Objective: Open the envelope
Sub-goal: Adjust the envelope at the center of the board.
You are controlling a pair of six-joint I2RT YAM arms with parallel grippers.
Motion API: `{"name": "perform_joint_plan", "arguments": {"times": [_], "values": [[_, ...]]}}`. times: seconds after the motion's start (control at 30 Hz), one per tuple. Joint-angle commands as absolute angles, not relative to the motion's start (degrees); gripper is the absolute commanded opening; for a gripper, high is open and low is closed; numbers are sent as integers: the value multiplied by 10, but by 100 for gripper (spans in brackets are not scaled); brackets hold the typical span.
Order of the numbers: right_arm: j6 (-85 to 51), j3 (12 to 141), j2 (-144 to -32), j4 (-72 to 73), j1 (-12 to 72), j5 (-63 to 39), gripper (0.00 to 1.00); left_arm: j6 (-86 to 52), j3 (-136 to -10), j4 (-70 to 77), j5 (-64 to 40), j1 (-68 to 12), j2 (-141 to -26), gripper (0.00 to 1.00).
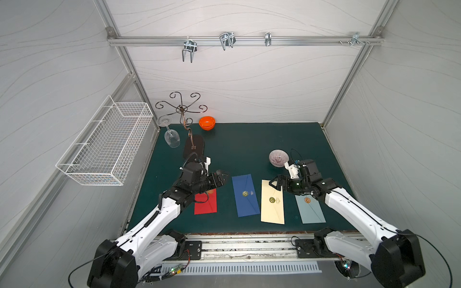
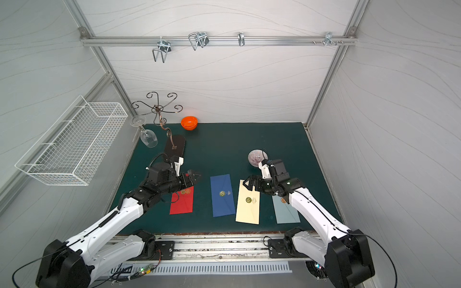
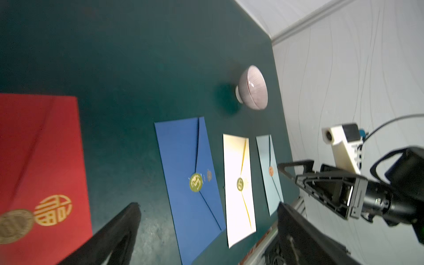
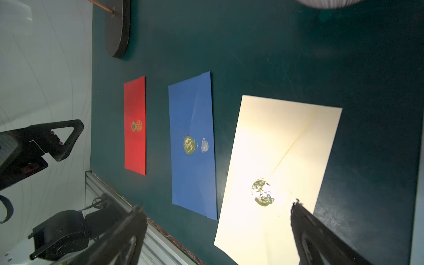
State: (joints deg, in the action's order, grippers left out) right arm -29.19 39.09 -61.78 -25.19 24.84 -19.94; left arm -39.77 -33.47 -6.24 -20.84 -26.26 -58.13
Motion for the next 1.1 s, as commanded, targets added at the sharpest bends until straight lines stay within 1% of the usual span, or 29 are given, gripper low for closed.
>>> {"name": "perform_joint_plan", "arguments": {"times": [0.0,0.23,0.3,0.37,0.47,0.67,0.9,1.07], "values": [[-305,387,-636,-274,257,-180,99,-378,-356,-51,-186,-318,-620,96],[-345,362,-632,-293,248,-92,99,-349,-428,-45,-189,-432,-763,94],[-358,350,-630,-294,224,-96,99,-341,-458,-45,-194,-451,-805,93],[-364,335,-625,-285,196,-120,99,-327,-493,-63,-193,-465,-843,92],[-363,312,-606,-259,176,-155,99,-317,-529,-80,-200,-469,-894,90],[-373,295,-588,-257,164,-160,99,-311,-570,-89,-213,-469,-966,89],[-365,293,-605,-241,163,-190,99,-316,-569,-88,-188,-469,-994,89],[-363,292,-611,-238,163,-194,99,-323,-558,-90,-170,-469,-1010,89]]}}
